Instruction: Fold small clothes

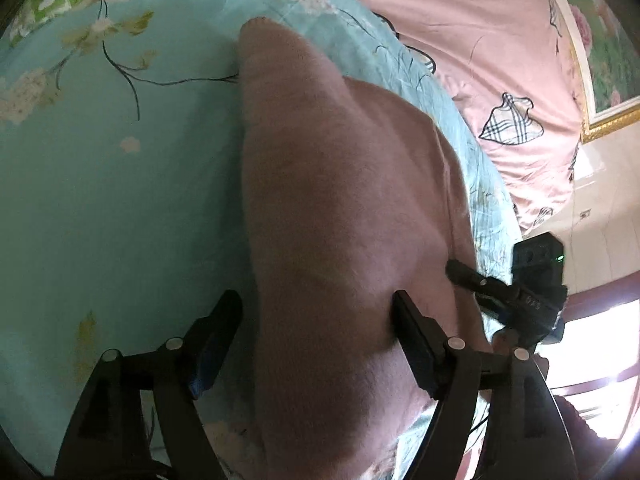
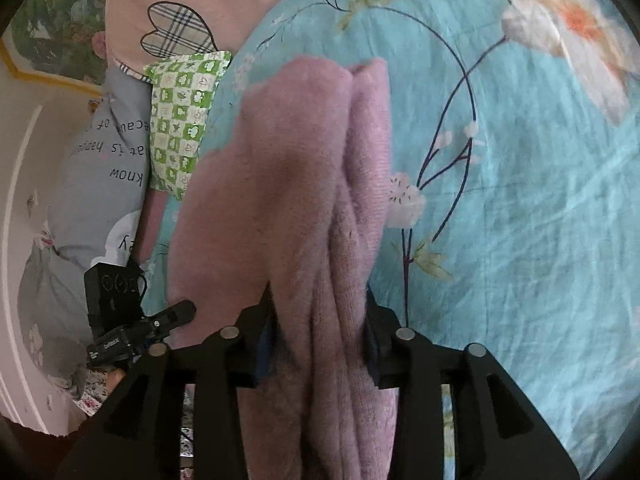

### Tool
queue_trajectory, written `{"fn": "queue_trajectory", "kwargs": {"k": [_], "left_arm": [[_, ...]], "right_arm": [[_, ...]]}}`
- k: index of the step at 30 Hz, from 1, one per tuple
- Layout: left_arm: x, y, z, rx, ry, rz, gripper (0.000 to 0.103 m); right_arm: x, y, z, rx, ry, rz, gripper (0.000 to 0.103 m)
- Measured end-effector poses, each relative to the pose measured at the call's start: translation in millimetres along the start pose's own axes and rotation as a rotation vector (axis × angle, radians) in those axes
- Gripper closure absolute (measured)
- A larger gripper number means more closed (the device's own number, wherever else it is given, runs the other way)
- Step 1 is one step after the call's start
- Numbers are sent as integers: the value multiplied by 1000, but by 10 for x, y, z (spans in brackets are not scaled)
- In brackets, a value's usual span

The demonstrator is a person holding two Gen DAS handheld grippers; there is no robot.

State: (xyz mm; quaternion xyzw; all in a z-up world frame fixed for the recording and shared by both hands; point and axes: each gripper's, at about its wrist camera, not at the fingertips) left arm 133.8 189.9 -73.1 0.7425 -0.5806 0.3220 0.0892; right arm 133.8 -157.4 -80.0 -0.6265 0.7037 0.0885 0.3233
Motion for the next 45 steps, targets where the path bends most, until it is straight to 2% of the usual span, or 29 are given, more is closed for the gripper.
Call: {"fn": "queue_trajectory", "kwargs": {"k": [3,9,13,15,16,17,19,22,24,28,33,37,40,45], "left_arm": [[94,45,-139,14,-68,43,26],[105,295,-389,31,-129,62,26],[52,464,-373,5,-131,56,26],[19,526,-338,-15,-148,61,26],[24,540,-303,-20,-157,68,26],[25,549,-290,-22,-165,76,25],[56,548,-260,-25,-192,92,25],[132,565,-227,-31,-235,141,26],[152,596,-165,-49,-249,153,27],[120,670,48,-82,-278,167,25],[139,698,37,-74,-281,173,23],[133,656,-56,-74,-239,130,24],[113,700,-154,-73,-238,120,24],[208,798,-316,-41,-246,148,25]], "right_arm": [[-127,42,-190,36,58,-28,61],[-292,341,-699,154,91,-62,61],[-435,525,-710,138,96,-94,62],[-482,603,-584,96,138,-120,63],[-477,639,-495,66,170,-126,71],[-453,673,-395,32,193,-126,95],[-421,716,-307,10,248,-122,94],[-412,736,-454,75,264,-120,95],[-346,734,-494,89,312,-125,95],[-94,811,-278,42,366,-115,95],[-43,816,-284,73,349,-94,94],[93,904,-449,75,310,-19,73],[91,1002,-562,90,293,10,72],[-69,1121,-780,137,307,-14,72]]}}
Point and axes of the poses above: each gripper's, at about its wrist camera, not at the fingertips, and z roughly the way its jaws point, x to its right, y to its underside, and after that the axes turned 1 degree about -z, right-handed
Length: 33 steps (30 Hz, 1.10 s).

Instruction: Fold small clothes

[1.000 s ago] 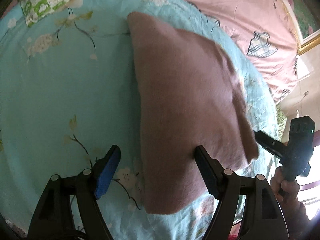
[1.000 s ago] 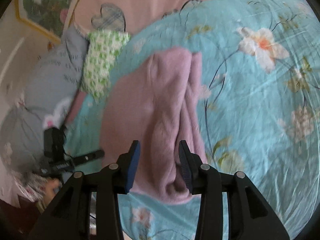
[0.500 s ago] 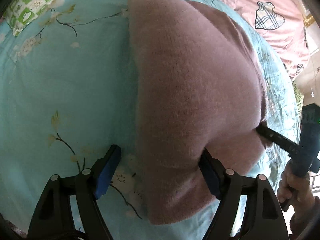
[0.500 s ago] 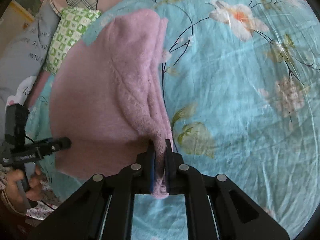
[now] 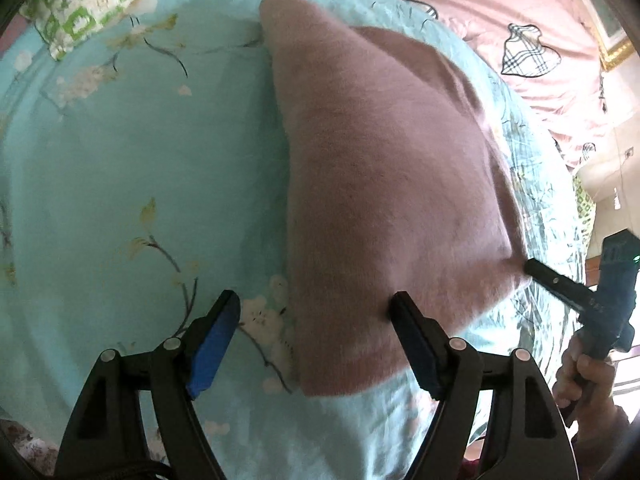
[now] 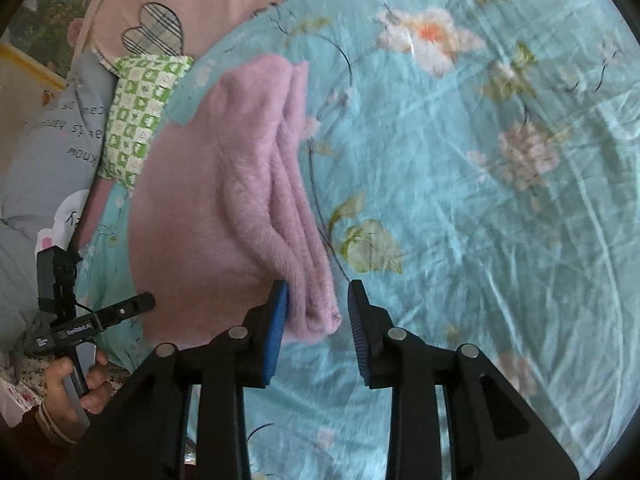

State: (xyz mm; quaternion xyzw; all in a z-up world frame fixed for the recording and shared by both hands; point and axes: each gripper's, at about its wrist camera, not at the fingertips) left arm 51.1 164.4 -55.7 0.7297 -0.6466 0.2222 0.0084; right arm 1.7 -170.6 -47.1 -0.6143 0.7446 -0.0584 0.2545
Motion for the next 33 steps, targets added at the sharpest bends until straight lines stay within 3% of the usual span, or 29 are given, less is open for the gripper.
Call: {"fn": "queue_trajectory", "kwargs": {"k": [11,19,26,33], "left_arm": [[121,360,-391,87,14,85,25],[230,721,-576,149,-2,123,25],[232,986,-689,196,-88,202,22],[164,1084,-747,198,-130,243,22]], "right_arm": [[-674,222,-293,78,6,-259,69],[-856,480,-296,63,-6,-298,68],[-897,767,-405,74,21,-298,48],[-900,1015,-443,73,46,-277,40]]}}
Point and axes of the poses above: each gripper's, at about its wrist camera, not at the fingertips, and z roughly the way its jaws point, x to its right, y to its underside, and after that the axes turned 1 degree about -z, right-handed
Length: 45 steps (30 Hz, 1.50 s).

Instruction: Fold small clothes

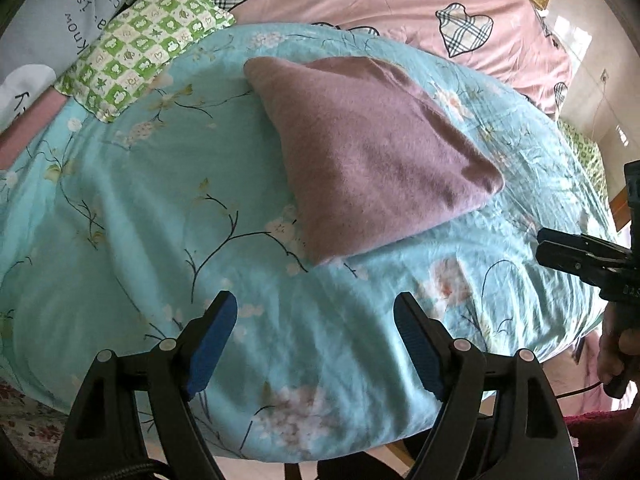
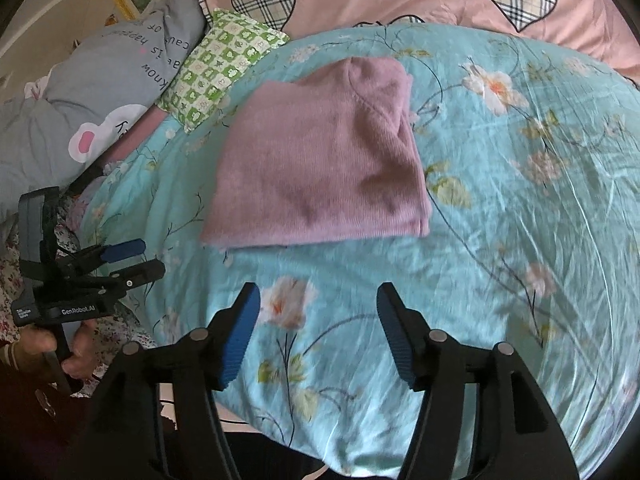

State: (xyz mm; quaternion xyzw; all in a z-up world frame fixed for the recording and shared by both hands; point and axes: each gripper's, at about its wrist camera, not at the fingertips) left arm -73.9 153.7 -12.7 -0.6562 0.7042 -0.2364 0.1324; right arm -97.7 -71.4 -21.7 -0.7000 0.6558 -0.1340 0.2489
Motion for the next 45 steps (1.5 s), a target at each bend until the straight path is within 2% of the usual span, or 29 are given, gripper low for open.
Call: {"fn": "queue_trajectory", "kwargs": {"k": [7,11,15,17,20,24,28,39,45], "left_arm": [[0,-59,-107,36,-37,27,22],[68,-130,-297,100,-47,70,21],[175,-194,-436,148,-51,121,18],[208,-218,-445,155,-49,131,14],[215,-235,-354,134,-52,123,14],[151,-249,-158,79,-44,68,14],[106,-264,32,36,-73,40,14],[85,-461,303,-18,-185,64,14],[106,-608,347,-18,-195,63,14]], "right_arm": [[-108,14,-24,11,33,-11,32],[-188,-72,-85,27,41,-57,26],[-256,-184,-231,71,50,-85,20],[-277,-233,-288,94,51,-89,13],[-265,-280,-264,105,63,-99,11],[-202,-266,-89,69,74,-79,11],[-146,-222,97,24,80,-62,11],[-171,-335,338,-20,92,-67,11],[-163,-491,438,-30,90,-76,11]]}}
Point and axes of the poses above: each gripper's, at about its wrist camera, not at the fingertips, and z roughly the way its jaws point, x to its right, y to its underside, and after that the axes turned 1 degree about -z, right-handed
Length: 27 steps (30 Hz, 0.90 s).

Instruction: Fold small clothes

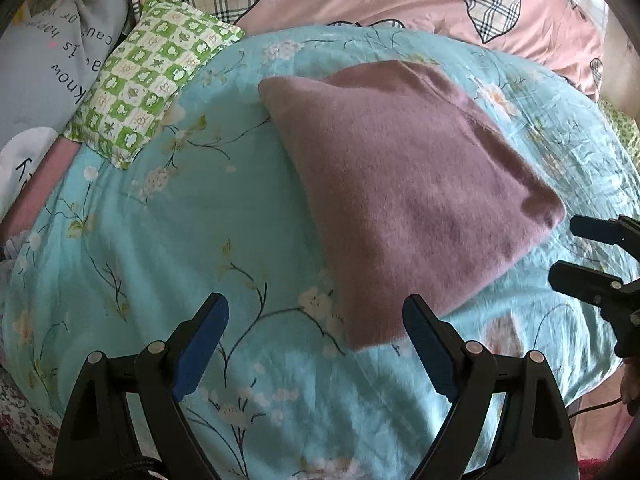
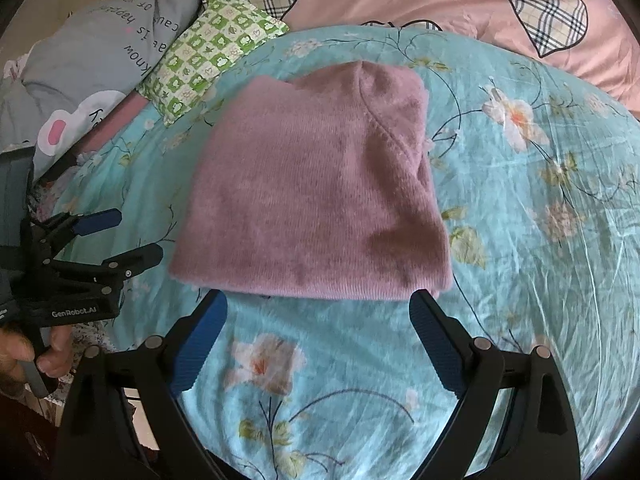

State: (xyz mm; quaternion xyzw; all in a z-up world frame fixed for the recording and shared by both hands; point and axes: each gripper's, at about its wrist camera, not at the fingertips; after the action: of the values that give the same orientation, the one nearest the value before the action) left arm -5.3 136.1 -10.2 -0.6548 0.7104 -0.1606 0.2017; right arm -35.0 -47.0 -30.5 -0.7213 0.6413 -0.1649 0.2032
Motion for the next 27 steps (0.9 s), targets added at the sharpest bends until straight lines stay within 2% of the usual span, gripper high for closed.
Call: {"fn": "queue_trajectory", "kwargs": {"k": [6,27], "left_arm": [[19,-128,47,4,1,-11,14],[53,-233,153,-15,20,-21,14]], "right_arm": [[12,-137,88,-6,-13,-7,11],[79,-362,251,-26,-36,5,11]]}}
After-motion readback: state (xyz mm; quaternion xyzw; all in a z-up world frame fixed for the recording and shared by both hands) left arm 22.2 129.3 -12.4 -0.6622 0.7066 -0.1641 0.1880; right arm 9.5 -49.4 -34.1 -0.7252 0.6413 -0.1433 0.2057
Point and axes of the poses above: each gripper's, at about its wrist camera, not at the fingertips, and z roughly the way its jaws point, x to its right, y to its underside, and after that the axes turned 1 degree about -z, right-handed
